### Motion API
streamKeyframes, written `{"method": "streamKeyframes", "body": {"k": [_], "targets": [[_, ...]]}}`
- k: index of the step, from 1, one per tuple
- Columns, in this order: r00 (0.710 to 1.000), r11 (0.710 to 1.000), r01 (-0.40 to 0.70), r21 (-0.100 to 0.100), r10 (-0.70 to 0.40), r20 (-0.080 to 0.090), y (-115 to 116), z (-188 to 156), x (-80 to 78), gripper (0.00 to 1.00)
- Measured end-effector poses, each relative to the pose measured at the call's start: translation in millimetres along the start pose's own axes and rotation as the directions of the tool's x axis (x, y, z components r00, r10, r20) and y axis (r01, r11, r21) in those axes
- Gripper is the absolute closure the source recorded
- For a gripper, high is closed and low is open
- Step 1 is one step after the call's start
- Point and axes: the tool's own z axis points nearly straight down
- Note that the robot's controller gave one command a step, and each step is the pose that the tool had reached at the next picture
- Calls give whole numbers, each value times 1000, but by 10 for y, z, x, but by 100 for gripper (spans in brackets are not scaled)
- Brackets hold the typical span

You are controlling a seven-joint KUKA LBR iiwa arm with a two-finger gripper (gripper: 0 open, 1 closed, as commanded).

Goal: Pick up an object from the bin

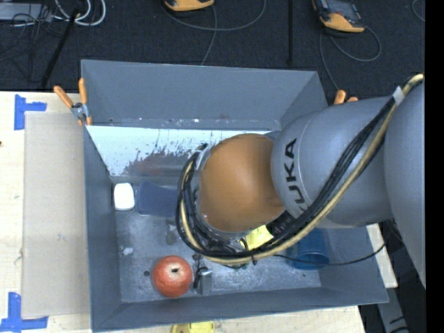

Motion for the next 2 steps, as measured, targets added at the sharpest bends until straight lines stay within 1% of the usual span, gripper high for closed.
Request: {"method": "streamKeyframes", "body": {"k": [1, 2], "targets": [[987, 987, 163, 1, -163, 6, 83, 730, -7, 0], [1000, 1000, -1, 0, 1, 26, 66, 913, -44, 100]]}}
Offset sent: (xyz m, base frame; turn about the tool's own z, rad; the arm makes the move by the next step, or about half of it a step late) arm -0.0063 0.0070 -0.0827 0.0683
